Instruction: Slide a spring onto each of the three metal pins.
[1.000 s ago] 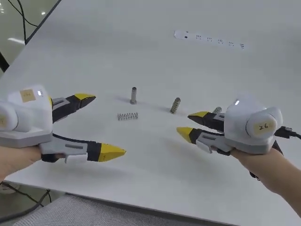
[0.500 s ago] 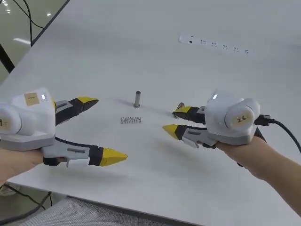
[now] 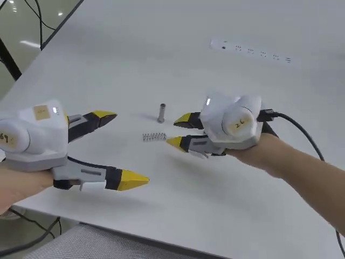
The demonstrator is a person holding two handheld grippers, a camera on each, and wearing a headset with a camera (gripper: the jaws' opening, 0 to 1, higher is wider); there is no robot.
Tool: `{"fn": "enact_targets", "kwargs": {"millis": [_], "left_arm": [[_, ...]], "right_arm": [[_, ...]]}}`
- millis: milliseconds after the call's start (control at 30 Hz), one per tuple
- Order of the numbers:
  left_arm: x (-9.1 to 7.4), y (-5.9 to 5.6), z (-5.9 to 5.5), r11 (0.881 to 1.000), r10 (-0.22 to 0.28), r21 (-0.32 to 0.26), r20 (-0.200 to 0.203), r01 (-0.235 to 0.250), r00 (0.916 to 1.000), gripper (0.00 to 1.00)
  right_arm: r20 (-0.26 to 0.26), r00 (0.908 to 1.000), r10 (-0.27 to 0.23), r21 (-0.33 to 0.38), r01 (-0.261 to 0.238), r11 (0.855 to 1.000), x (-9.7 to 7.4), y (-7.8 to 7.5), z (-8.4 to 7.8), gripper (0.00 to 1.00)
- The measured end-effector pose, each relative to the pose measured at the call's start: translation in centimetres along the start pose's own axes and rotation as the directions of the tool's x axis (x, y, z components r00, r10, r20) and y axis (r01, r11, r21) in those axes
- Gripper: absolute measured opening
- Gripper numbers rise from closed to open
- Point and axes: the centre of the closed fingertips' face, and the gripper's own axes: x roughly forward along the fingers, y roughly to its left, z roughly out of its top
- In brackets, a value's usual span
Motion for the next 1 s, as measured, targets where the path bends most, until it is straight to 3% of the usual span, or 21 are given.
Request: {"fn": "enact_targets", "kwargs": {"millis": [267,367,667,1000], "left_arm": [[0.0,0.1,-0.1,1.000,-0.005,0.002,-0.001,0.005,1.0000,0.97],[0.0,0.2,0.0,1.000,-0.004,0.001,0.000,0.004,1.0000,0.97],[0.2,0.2,-0.3,1.000,-0.005,-0.008,0.001,0.005,1.0000,0.97],[-0.3,0.8,-1.0,1.000,0.012,-0.022,-0.006,-0.012,0.9999,0.97]], "right_arm": [[-0.052,0.9970,0.058,-0.055,-0.061,0.997,1.8,-0.2,-0.1,0.23],[-0.083,0.9955,0.047,-0.100,-0.055,0.993,2.4,-0.6,-0.3,0.22],[-0.136,0.9856,0.100,-0.133,-0.118,0.984,4.5,0.1,-1.1,0.20],[-0.164,0.9792,0.120,-0.078,-0.134,0.988,5.6,0.2,-2.2,0.18]]}}
